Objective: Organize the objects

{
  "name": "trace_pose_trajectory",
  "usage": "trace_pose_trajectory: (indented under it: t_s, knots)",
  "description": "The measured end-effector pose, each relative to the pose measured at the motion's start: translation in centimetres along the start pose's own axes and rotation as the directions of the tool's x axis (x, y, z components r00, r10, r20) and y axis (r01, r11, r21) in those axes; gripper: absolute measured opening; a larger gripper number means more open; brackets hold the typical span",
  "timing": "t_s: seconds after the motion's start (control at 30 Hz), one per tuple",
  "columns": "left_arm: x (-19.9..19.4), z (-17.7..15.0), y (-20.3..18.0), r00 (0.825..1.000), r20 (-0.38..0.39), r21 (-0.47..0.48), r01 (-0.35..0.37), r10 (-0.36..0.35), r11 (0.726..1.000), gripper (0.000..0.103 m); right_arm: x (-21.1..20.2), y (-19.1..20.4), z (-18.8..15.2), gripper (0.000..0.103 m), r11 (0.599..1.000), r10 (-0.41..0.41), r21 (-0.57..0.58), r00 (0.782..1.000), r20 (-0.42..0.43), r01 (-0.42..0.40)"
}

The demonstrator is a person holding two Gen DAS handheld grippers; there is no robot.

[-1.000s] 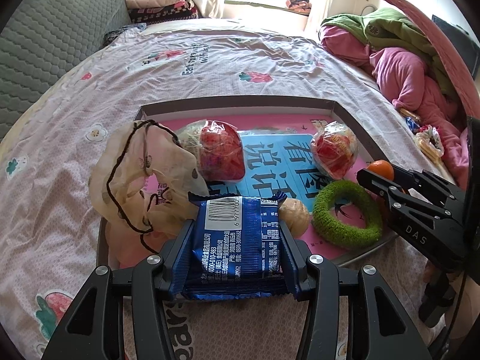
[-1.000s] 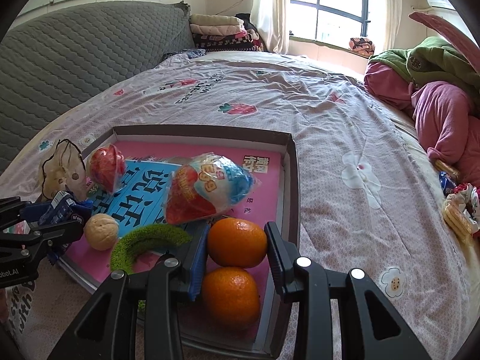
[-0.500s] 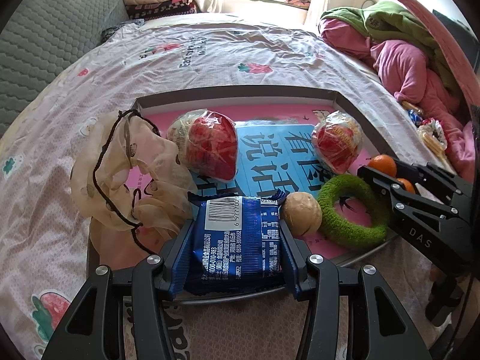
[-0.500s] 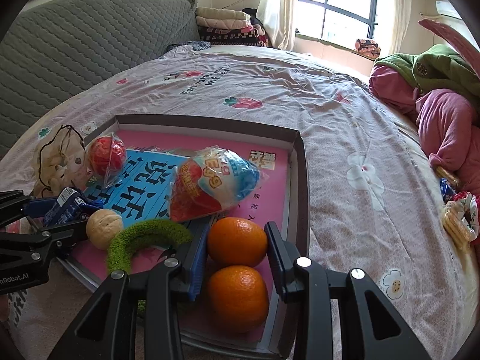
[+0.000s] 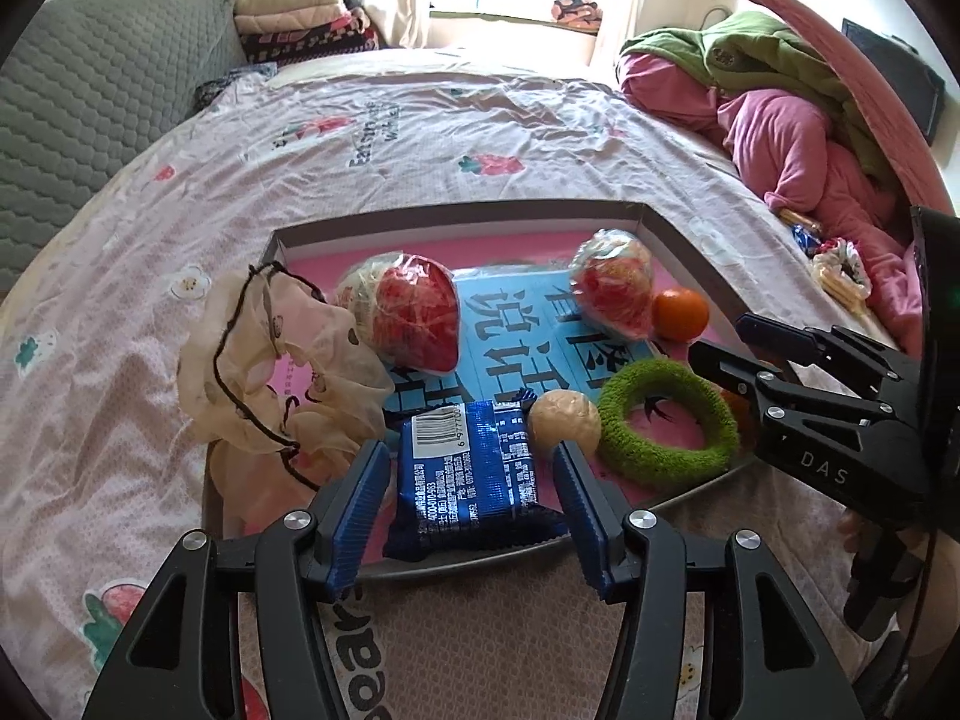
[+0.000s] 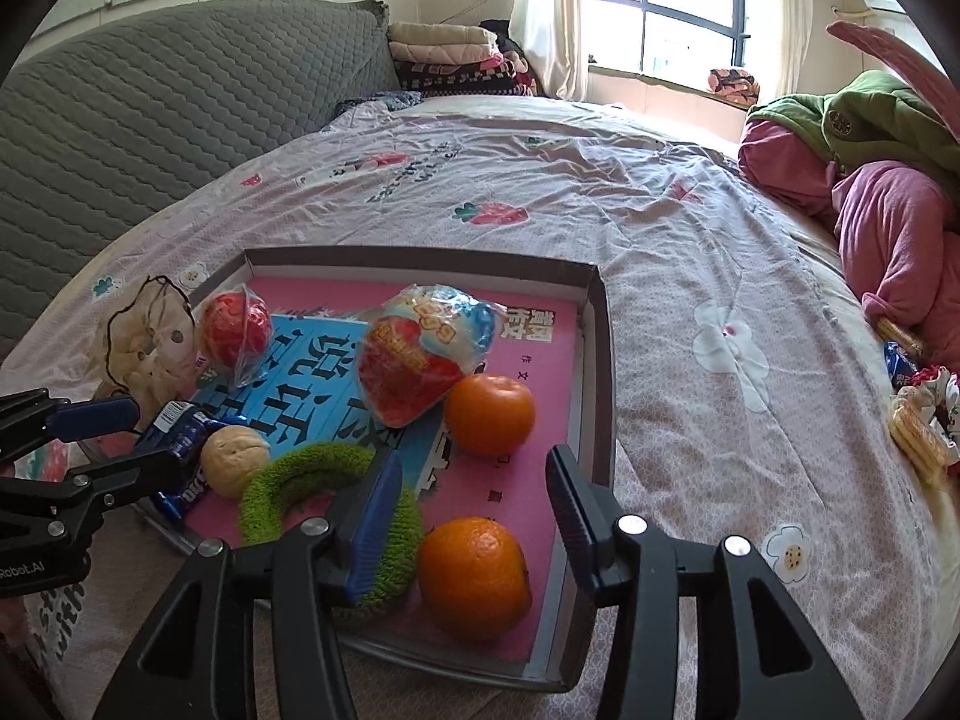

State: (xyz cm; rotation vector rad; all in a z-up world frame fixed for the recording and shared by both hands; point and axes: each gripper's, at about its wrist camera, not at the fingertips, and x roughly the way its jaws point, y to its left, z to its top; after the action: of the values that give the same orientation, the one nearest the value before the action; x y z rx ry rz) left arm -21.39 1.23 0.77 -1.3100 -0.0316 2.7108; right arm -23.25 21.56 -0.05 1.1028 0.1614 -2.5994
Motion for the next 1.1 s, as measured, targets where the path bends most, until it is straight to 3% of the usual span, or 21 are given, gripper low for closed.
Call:
trace_pose_trajectory:
  t_s: [0.17, 0.27, 0.47, 0.73, 0.93, 1.1]
  knots:
    - [-1.9, 0.3, 0.1, 0.997, 0.072, -0.011, -0.009, 0.009, 1.000, 0.059, -1.5, 0.3, 0.2, 0.055, 1.000, 0.011, 0.004, 0.999, 0.042, -0.011]
    - [-2.8, 0.5, 0.4, 0.993, 0.112, -0.020, -0.022, 0.024, 1.000, 0.070, -2.5, 0.4, 0.3, 0.058, 1.000, 0.013, 0.013, 0.997, 0.077, -0.014]
    - [-4.3, 0.6, 1.2, 0.988, 0.151, -0.068, -0.035, 0.045, 0.997, 0.072, -5.1, 1.1, 0.5, 0.066, 1.000, 0.011, 0.018, 0.986, 0.169, -0.014]
    - [-6.2, 0.1, 1.7, 0.973, 0.194, -0.118, -0.099, 0.121, 0.988, 0.079, -8.8, 2.6, 0.5, 0.080, 1.000, -0.023, 0.006, 0.955, 0.296, 0.022]
    - [-8.0, -0.4, 1.3, 0.954, 0.240, -0.130, -0.152, 0.180, 0.980, 0.079, -10.9, 4.0, 0.0, 0.080, 1.000, -0.024, 0.008, 0.930, 0.366, 0.023]
    - [-8.8, -1.1, 0.6, 0.950, 0.252, -0.114, -0.159, 0.184, 0.981, 0.079, -12.3, 4.6, -1.2, 0.080, 0.999, -0.031, 0.033, 0.912, 0.410, 0.019]
